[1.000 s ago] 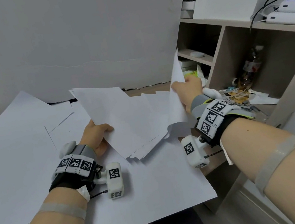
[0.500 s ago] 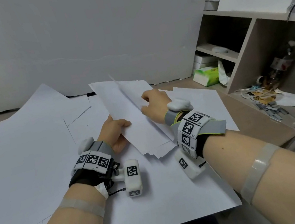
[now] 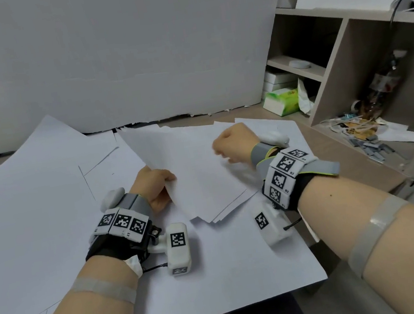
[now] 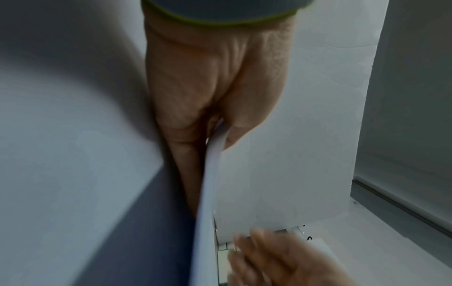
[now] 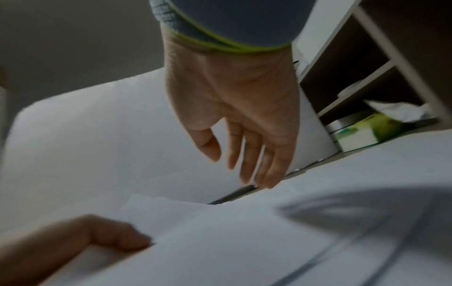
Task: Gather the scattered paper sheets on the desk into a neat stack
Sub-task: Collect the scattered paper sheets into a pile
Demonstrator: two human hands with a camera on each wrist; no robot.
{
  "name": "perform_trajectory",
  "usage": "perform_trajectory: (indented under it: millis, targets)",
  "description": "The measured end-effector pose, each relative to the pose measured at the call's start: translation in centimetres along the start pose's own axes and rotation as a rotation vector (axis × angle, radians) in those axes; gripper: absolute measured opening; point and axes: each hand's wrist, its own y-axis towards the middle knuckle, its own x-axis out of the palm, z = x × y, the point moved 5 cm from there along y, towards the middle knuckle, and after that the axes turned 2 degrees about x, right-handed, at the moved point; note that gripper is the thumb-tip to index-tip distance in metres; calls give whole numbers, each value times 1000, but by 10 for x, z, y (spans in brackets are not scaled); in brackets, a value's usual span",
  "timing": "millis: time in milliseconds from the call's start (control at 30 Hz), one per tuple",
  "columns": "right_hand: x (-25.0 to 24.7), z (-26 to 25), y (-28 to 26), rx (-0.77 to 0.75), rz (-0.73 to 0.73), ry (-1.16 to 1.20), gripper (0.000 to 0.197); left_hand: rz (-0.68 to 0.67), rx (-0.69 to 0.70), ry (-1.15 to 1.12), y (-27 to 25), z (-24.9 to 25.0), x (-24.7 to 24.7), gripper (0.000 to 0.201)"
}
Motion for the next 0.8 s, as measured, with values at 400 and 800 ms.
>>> perform_trajectory:
  millis: [400,800]
  targets:
    - [-80,123,-6,490,26,-563,66,47,124,-55,1,3,5,42]
    - [-91,140,5,527,-35,-356,84,57,103,-90,6,1,-1,42]
